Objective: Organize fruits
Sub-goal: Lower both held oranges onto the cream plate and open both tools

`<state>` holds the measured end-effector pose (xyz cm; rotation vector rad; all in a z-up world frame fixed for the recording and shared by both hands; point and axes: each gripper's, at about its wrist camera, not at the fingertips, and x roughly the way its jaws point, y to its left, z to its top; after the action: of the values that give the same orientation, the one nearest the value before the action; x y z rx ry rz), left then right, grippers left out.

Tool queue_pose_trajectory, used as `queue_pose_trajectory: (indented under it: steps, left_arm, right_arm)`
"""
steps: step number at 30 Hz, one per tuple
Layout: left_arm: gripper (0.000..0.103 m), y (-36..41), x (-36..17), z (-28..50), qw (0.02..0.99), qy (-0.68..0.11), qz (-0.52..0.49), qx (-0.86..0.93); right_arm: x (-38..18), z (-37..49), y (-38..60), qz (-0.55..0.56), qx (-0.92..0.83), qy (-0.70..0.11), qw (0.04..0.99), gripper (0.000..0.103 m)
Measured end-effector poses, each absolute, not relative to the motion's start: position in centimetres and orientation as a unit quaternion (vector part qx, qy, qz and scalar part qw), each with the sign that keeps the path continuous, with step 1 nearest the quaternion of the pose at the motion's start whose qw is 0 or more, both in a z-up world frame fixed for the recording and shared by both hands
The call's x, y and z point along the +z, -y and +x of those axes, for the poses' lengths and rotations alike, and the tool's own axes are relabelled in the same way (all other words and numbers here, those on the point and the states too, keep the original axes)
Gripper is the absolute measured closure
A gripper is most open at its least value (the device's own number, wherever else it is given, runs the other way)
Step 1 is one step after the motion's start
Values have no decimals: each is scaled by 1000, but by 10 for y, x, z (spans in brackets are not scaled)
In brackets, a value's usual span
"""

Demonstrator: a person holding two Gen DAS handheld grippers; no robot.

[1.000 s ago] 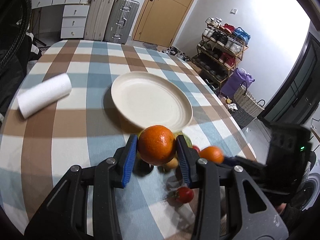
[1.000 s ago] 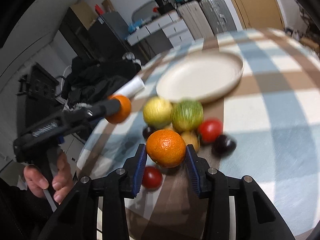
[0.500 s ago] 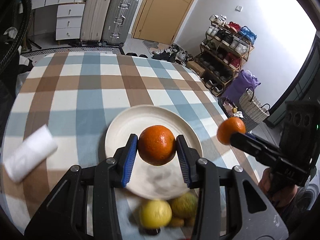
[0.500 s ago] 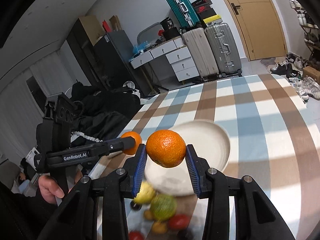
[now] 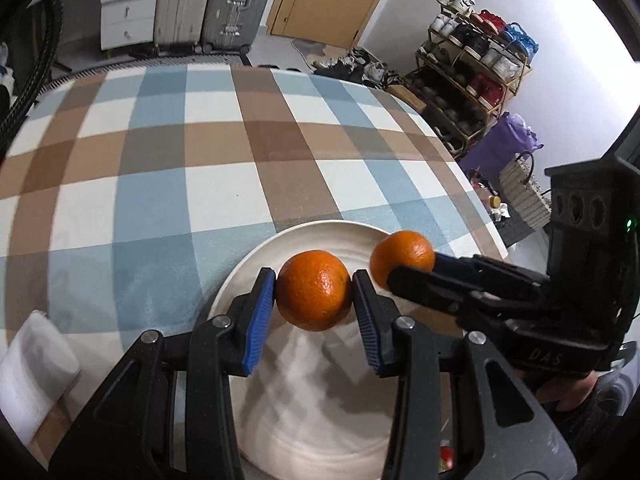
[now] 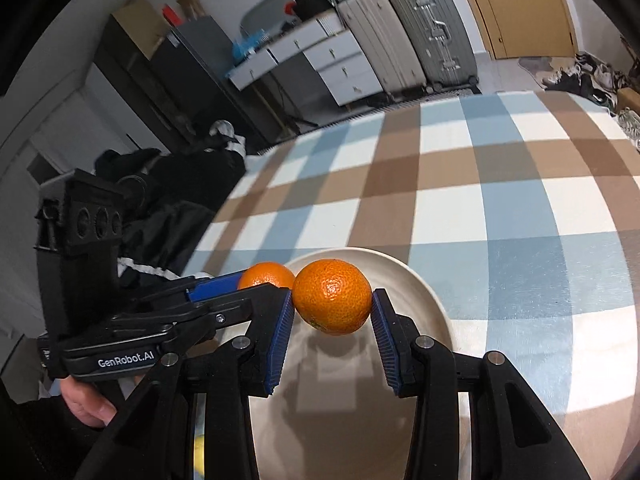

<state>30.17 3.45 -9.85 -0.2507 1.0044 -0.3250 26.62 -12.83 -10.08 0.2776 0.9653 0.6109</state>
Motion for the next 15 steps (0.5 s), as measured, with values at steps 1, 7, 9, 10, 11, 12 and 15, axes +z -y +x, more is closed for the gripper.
queue_pose_trajectory:
  steps: [1, 7, 9, 10, 11, 12, 15]
  left_arm:
    - [66, -35, -101, 305, 855, -479, -123, -156]
    - [66, -36, -113, 318, 849, -487, -132, -160]
    - [66, -36, -114, 318, 848, -487, -134, -161]
    - [66, -36, -115, 320, 847, -488, -134, -161]
    - [66, -35, -117, 321, 847, -490, -134, -159]
    - [66, -35, -117, 321, 846, -491, -133, -158]
    - [66, -35, -116, 319, 846, -489, -141, -157]
  right_arm:
    - [-104, 268, 127, 128, 287, -459, 831, 63]
    - [-121, 280, 119, 110, 279, -476, 827, 63]
    - [-123, 282, 117, 109, 282, -477, 825, 63]
    - [-124, 283, 116, 108, 283, -477, 825, 62]
    - [-124, 283, 115, 106, 284, -477, 825, 62]
    - [-124, 284, 114, 104, 283, -476, 826, 62]
    - [-126, 286, 114, 106, 279, -477, 826, 61]
